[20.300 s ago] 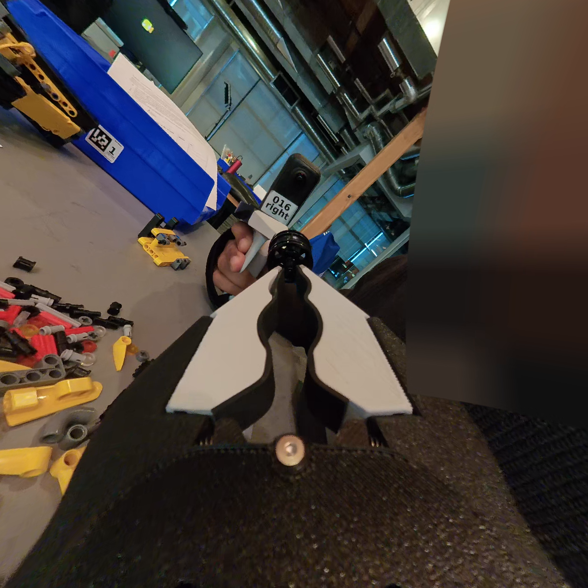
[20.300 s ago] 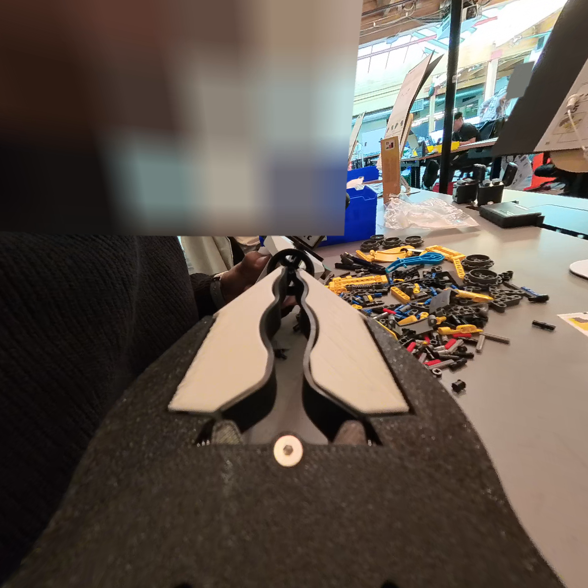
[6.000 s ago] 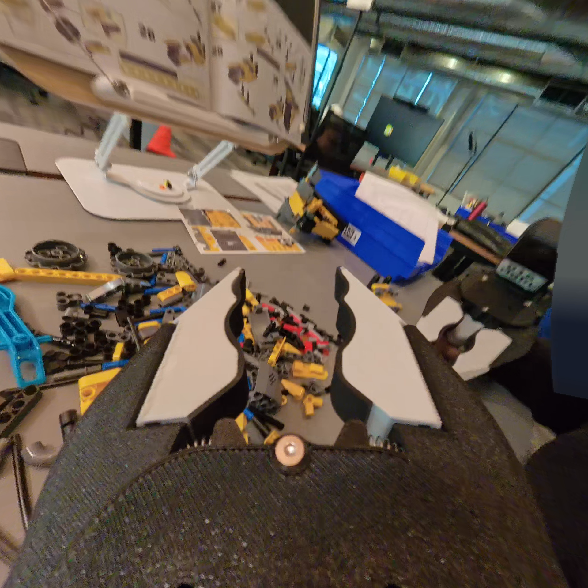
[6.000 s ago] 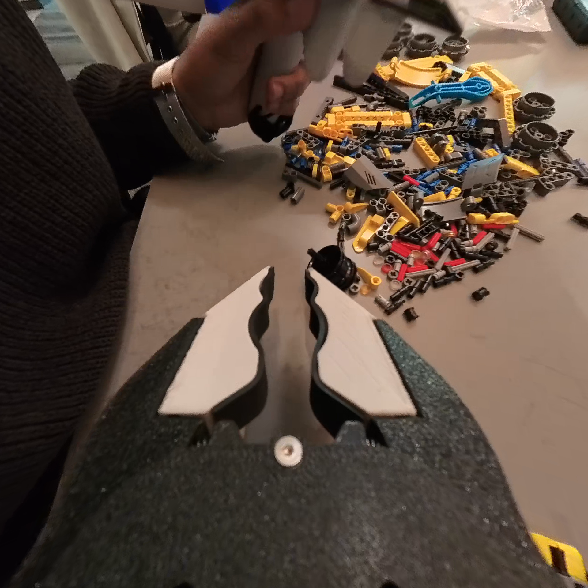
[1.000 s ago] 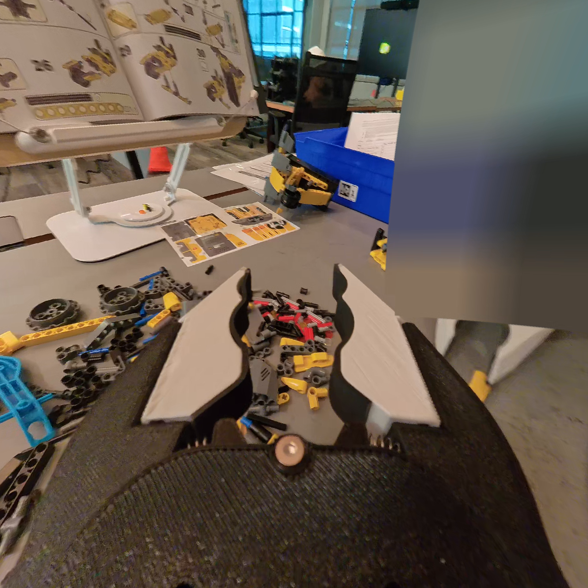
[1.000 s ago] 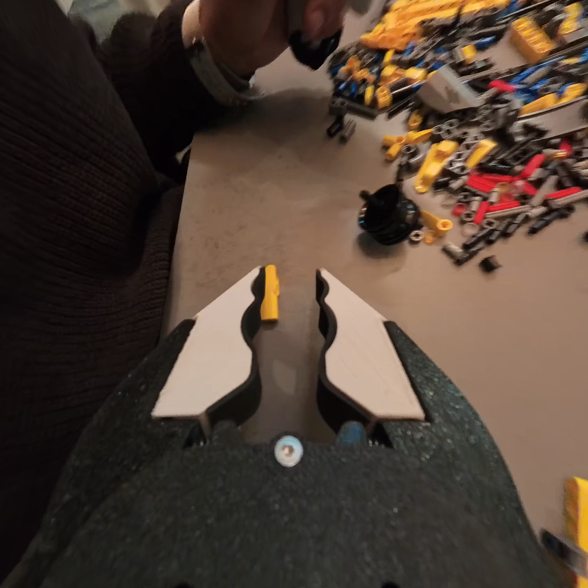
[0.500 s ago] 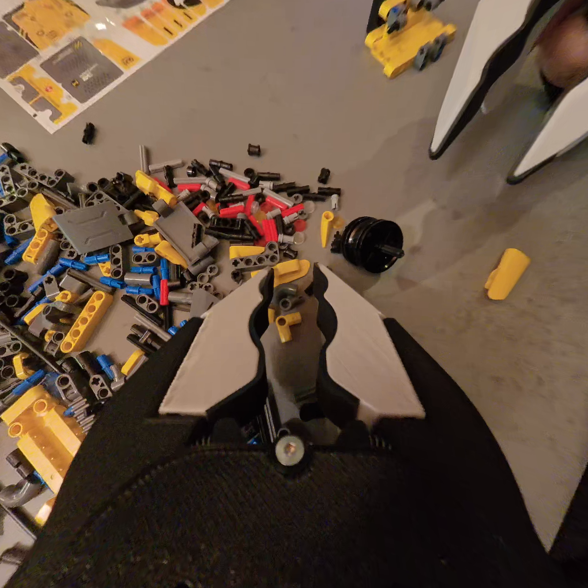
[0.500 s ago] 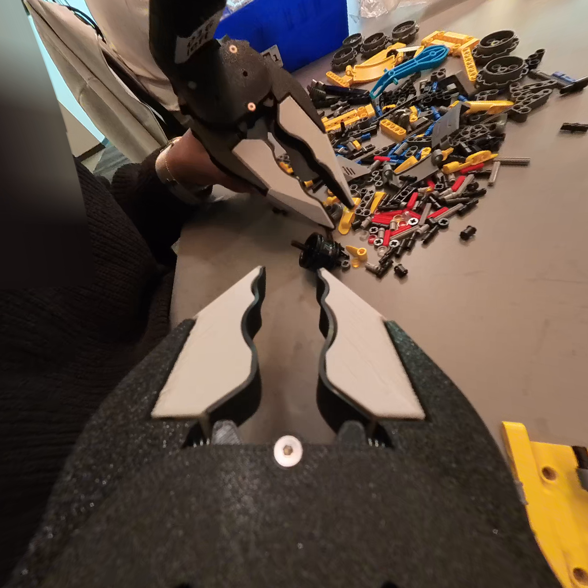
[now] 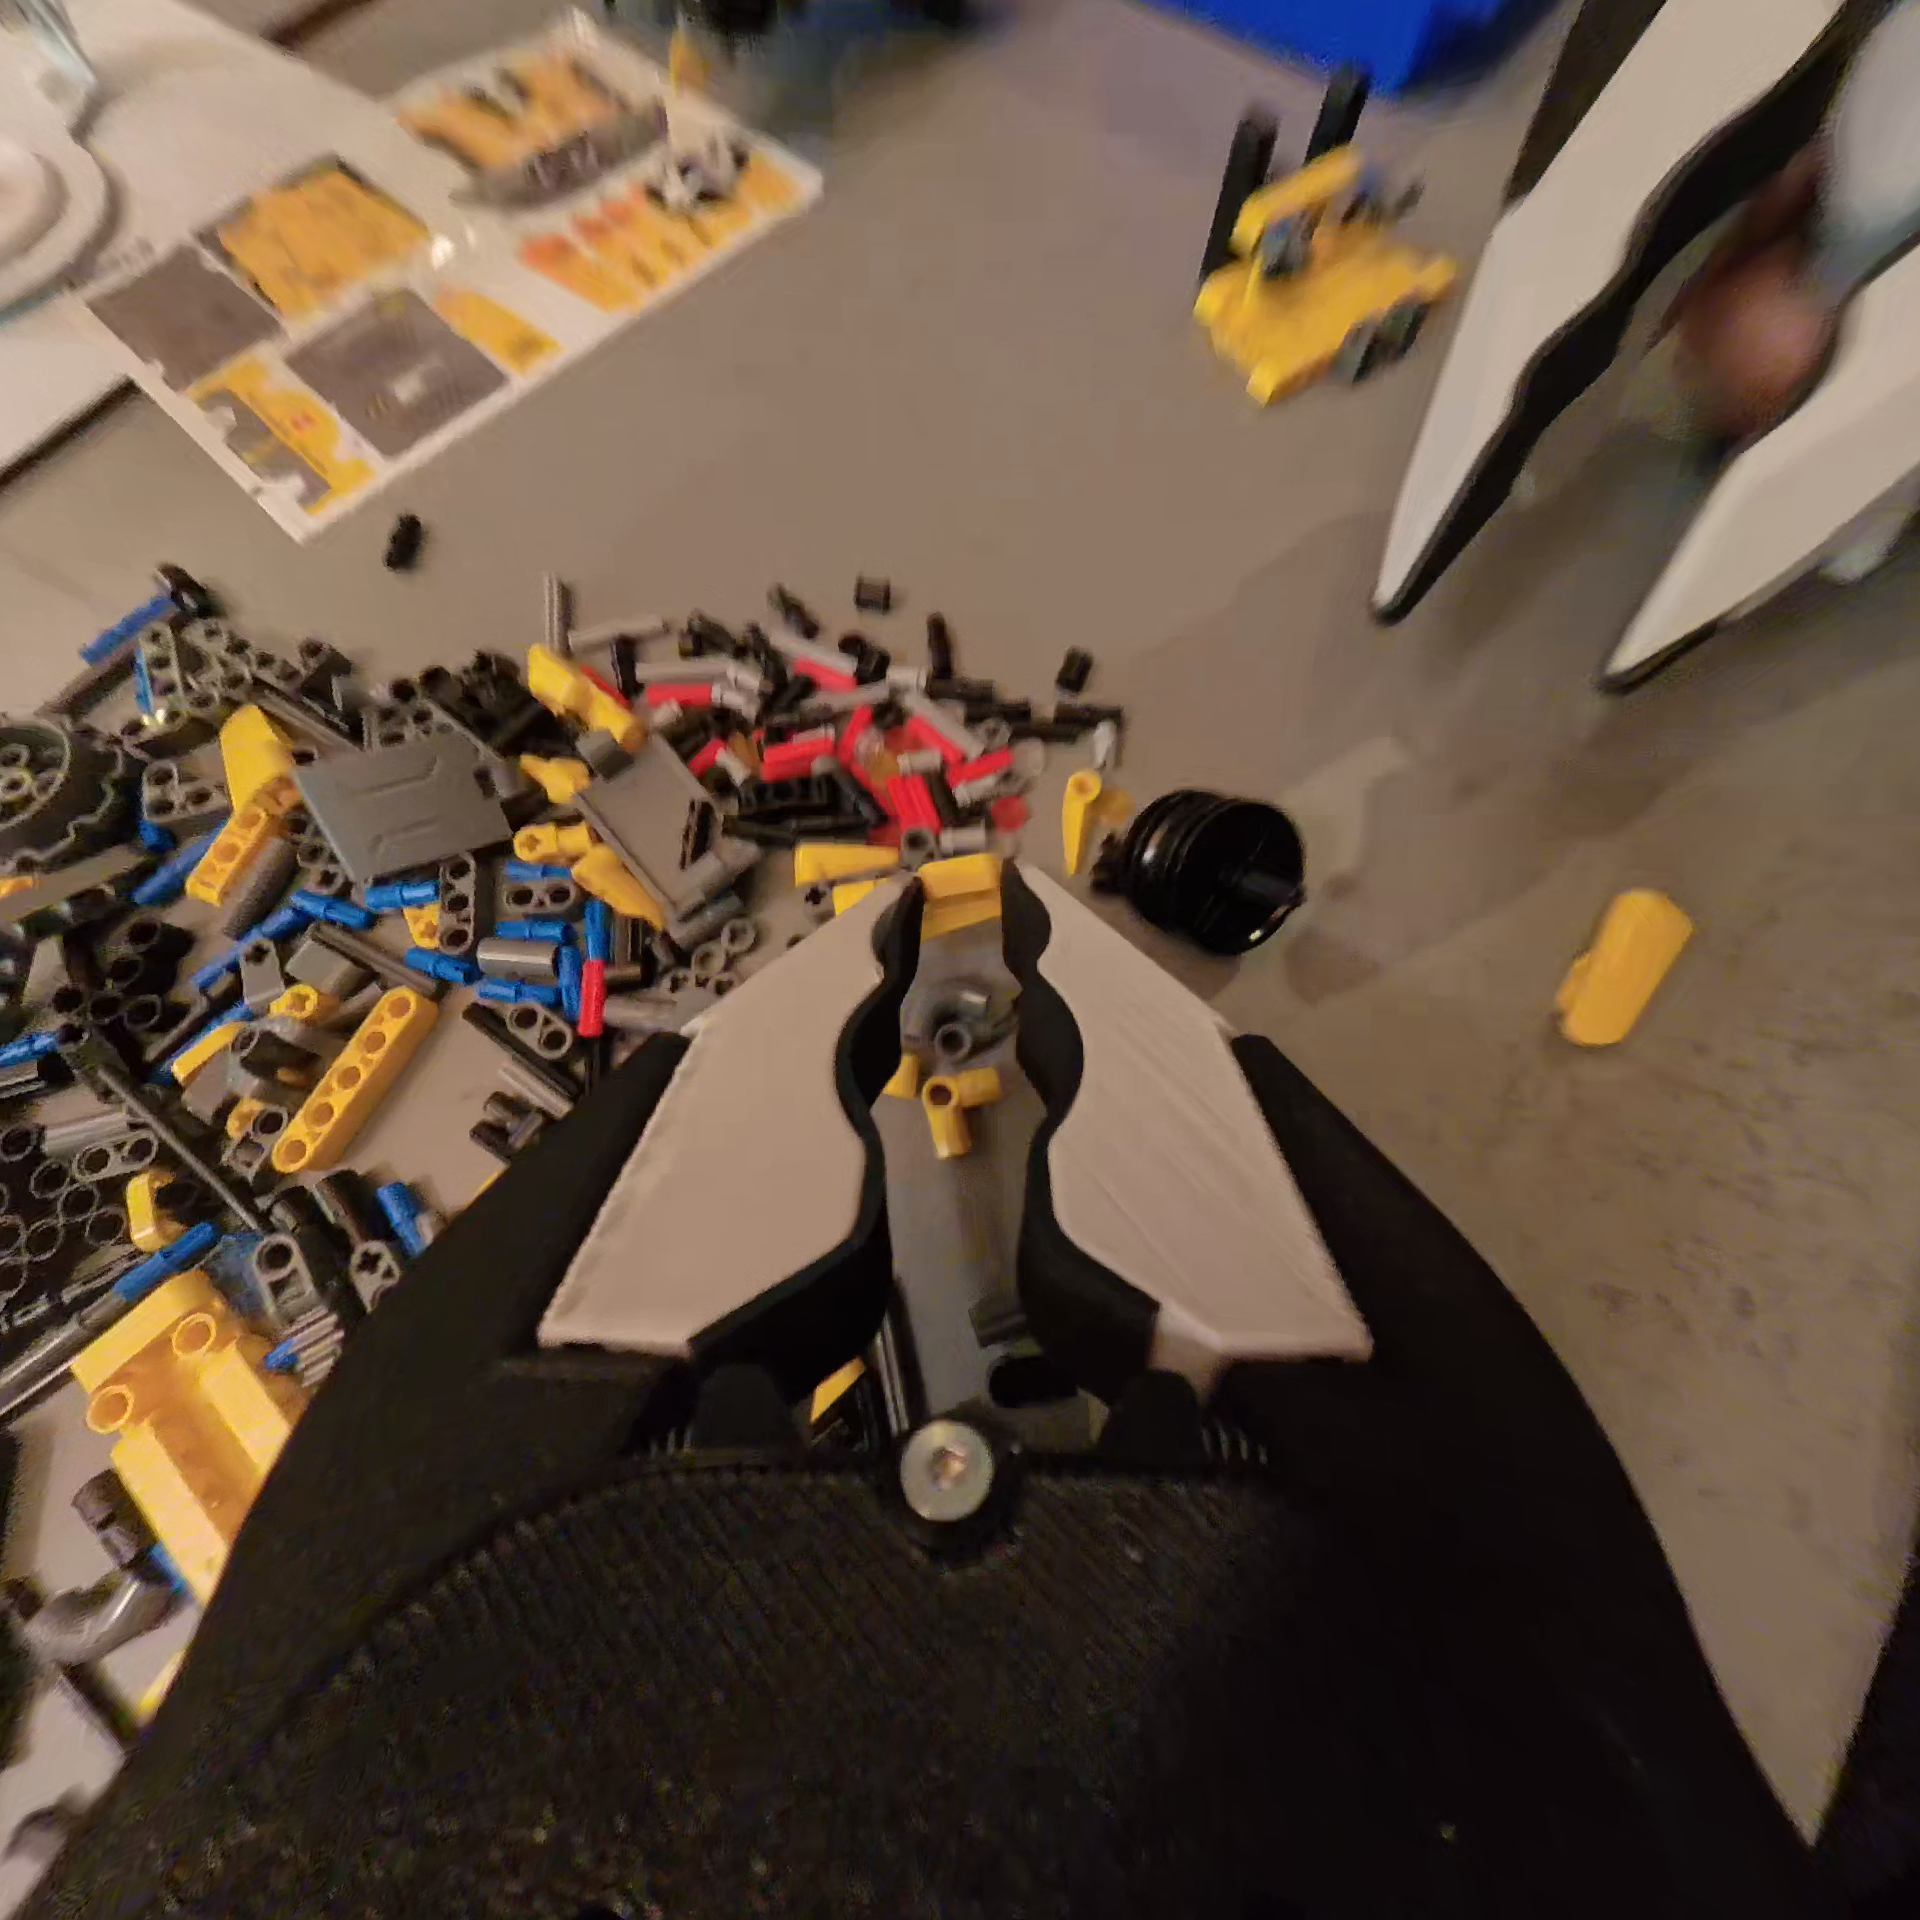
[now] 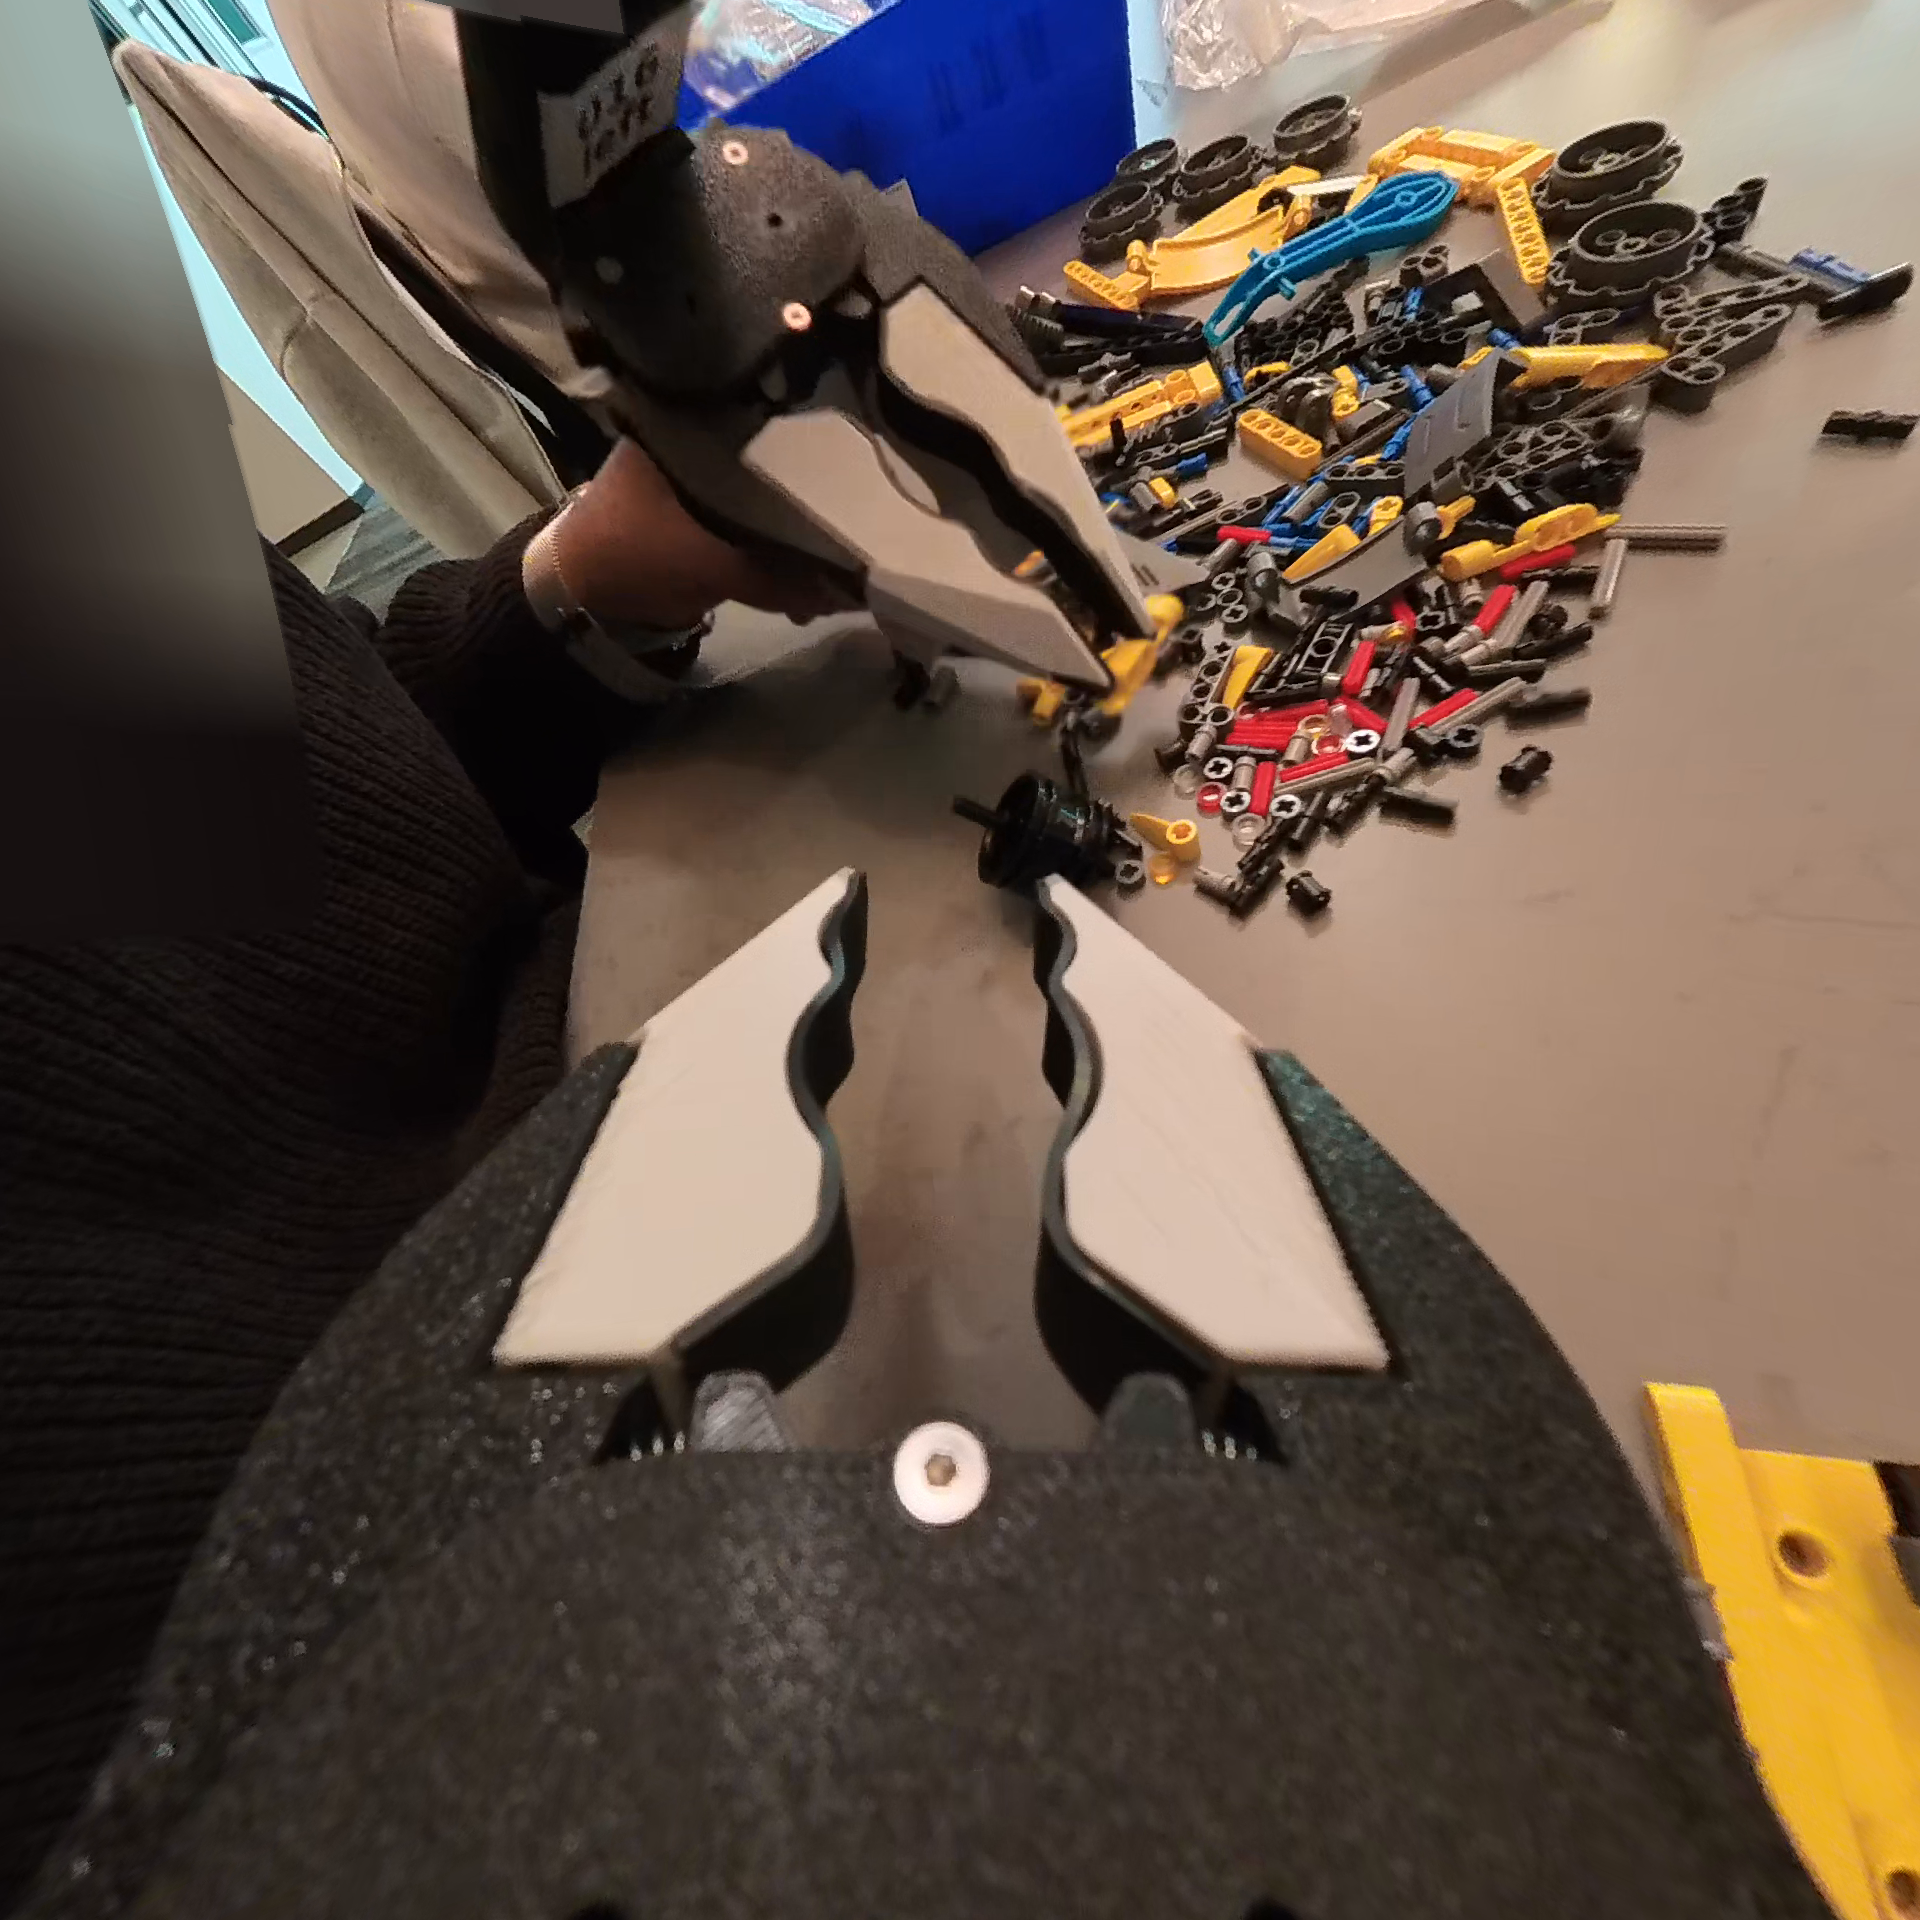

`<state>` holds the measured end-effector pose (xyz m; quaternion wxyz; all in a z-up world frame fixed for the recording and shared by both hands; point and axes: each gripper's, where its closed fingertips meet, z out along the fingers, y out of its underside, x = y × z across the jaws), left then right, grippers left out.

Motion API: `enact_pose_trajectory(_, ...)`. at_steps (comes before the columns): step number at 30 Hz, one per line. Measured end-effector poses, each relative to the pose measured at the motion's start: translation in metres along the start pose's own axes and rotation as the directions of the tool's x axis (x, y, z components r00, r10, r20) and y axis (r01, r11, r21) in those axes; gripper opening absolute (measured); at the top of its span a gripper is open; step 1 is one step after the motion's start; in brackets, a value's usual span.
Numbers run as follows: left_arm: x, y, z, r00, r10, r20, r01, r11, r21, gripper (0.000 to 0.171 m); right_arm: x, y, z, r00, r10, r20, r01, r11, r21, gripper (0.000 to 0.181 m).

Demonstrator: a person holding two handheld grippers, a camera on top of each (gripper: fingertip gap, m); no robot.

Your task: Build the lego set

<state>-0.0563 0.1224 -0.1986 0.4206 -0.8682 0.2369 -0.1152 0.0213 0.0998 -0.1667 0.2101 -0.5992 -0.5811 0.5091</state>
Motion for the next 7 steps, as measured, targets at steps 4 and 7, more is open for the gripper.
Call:
enact_pose_trajectory(4, 0.013, -0.043, -0.032, 0.958, -0.156, -0.24, 0.222, 0.935, 0.275, 0.012, 0.0, -0.012, -0.005, 0.999, -0.04, -0.023, 0.042, 0.997, 0.066, 0.034)
enact_pose_trajectory(7, 0.027, -0.081, -0.069, 0.737, -0.272, -0.618, 0.583, 0.719, 0.379, 0.012, 0.008, -0.043, -0.024, 0.934, -0.242, -0.262, 0.297, 0.935, 0.194, 0.033)
